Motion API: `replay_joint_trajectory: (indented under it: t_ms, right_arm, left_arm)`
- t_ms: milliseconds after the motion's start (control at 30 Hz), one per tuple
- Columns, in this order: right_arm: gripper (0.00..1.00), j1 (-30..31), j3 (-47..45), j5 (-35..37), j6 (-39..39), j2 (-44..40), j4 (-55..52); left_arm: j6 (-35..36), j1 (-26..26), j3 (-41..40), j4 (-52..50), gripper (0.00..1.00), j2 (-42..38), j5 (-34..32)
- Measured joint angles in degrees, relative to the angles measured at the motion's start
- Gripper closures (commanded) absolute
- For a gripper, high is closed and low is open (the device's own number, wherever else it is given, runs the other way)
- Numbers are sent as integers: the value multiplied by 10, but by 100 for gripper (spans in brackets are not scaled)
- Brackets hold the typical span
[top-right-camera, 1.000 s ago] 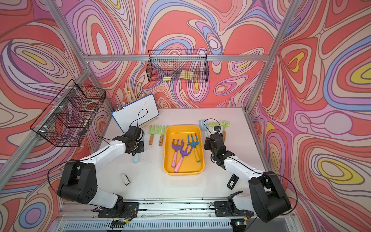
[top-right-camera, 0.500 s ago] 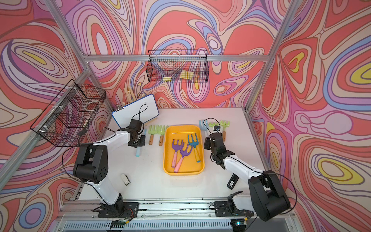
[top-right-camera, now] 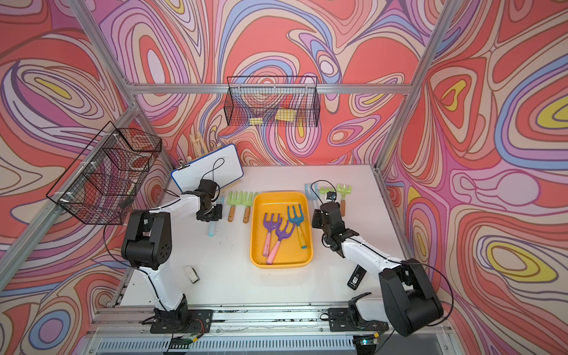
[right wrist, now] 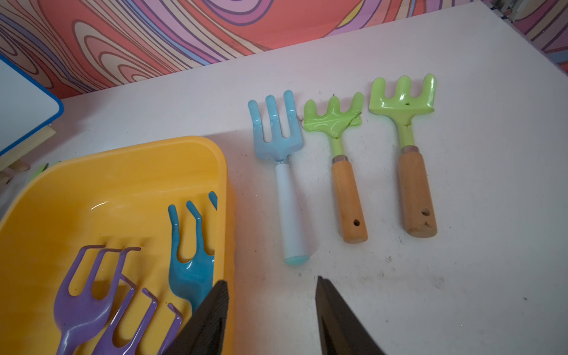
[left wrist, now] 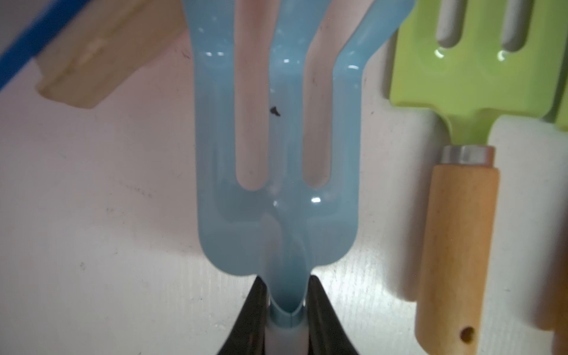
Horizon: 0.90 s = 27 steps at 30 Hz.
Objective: Take the hand rake out of the storage box
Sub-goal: Place the rake at the center of the board.
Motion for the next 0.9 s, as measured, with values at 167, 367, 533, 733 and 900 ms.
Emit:
replay_joint_trajectory:
  t_ms: [167, 367, 533, 733, 900]
  right_arm:
    - [49, 0, 0, 0, 0, 0, 0]
    - [49, 0, 0, 0, 0, 1, 0]
    - [49, 0, 0, 0, 0, 1, 0]
    - [49, 0, 0, 0, 0, 1, 0]
    - [49, 0, 0, 0, 0, 1, 0]
  left_arm:
    - [0, 0, 1, -14, 77, 5, 6]
    - [0, 0, 1, -18, 74, 5, 6]
    - [0, 0, 1, -20, 67, 5, 5]
    - [1, 0, 1, -31, 65, 11, -3]
    - [2, 0, 1, -32, 50, 12, -8]
